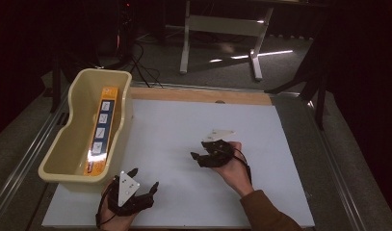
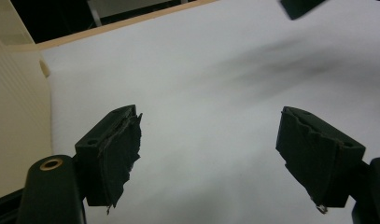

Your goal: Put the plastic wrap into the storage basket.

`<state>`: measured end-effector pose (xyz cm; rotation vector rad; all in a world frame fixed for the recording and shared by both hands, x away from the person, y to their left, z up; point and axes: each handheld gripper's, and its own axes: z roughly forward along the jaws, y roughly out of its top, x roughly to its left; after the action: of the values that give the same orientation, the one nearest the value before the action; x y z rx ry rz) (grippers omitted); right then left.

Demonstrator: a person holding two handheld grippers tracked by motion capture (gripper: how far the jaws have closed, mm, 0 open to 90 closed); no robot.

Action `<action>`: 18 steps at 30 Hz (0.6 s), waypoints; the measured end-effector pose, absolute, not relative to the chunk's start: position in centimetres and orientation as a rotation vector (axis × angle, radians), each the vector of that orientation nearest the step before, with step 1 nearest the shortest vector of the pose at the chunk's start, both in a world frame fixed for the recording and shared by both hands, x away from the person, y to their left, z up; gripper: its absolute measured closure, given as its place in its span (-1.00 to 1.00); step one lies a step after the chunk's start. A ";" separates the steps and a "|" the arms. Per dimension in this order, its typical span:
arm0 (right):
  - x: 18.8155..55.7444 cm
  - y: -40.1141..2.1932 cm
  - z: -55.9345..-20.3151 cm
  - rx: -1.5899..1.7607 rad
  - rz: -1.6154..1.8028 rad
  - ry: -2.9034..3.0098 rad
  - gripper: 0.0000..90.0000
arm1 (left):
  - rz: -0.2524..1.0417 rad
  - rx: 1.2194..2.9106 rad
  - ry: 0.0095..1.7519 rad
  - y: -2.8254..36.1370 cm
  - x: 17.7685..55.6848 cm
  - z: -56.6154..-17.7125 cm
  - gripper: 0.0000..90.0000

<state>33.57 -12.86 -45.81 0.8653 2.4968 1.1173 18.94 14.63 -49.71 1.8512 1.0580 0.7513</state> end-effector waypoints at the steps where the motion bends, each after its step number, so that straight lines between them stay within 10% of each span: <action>1: 33.4 -13.5 -46.1 0.877 1.118 2.485 -0.13 | 0.751 1.851 1.057 14.6 19.0 -49.7 -0.52; 18: 27.1 -26.1 -47.0 0.971 1.366 2.206 -0.25 | 0.741 1.832 1.066 14.7 19.2 -49.7 -0.54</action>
<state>27.13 -26.09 -47.04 0.9711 2.2061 1.3664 19.17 14.75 -49.66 1.8325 1.0658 0.7412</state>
